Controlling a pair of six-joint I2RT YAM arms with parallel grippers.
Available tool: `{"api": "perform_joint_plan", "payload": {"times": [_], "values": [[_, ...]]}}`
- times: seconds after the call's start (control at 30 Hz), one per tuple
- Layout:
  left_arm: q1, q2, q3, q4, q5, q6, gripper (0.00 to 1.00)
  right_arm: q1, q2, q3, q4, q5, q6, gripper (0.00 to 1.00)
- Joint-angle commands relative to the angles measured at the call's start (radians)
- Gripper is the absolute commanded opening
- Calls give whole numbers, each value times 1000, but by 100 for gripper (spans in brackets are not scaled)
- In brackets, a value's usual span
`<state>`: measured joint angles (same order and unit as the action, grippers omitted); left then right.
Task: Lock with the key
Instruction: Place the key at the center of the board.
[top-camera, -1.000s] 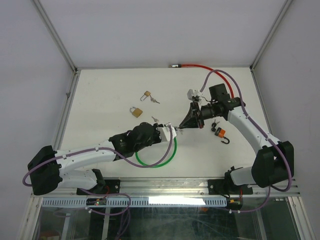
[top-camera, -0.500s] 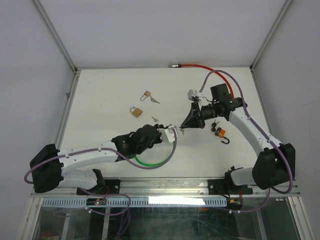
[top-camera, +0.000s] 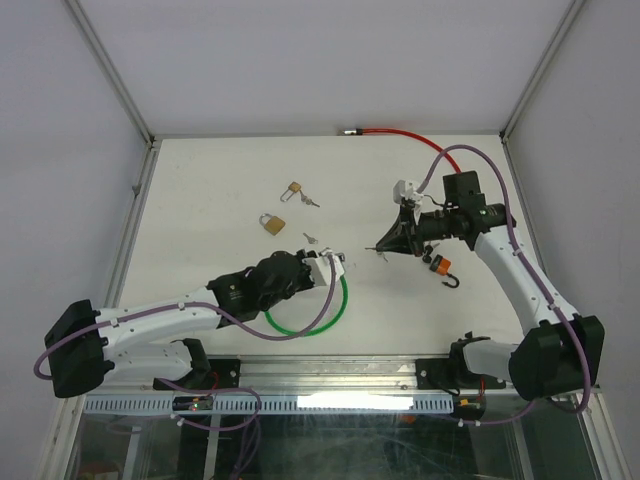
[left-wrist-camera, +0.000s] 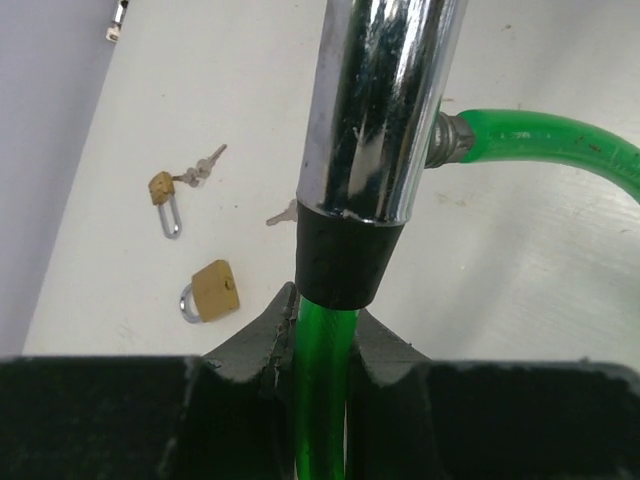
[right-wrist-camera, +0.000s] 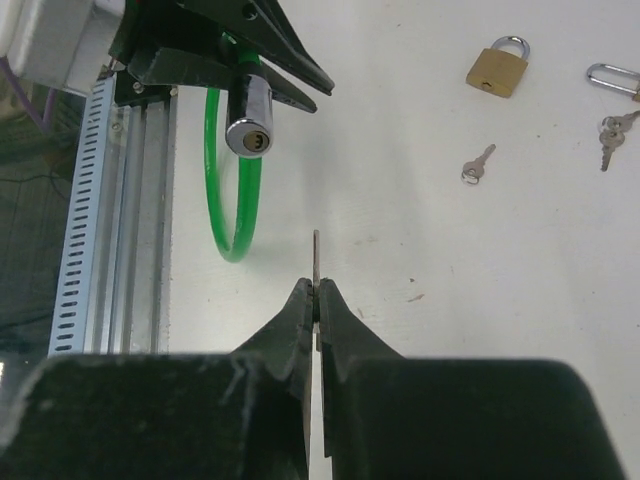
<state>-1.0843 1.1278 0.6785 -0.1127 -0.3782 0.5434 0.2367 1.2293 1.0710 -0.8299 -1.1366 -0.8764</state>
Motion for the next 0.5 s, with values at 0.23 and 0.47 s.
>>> {"api": "perform_joint_plan", "payload": {"times": [0.23, 0.47], "values": [[269, -153, -108, 222, 306, -479, 0, -87, -29, -137, 427, -100, 431, 0], [476, -197, -211, 334, 420, -763, 0, -119, -31, -197, 587, -67, 592, 0]]}}
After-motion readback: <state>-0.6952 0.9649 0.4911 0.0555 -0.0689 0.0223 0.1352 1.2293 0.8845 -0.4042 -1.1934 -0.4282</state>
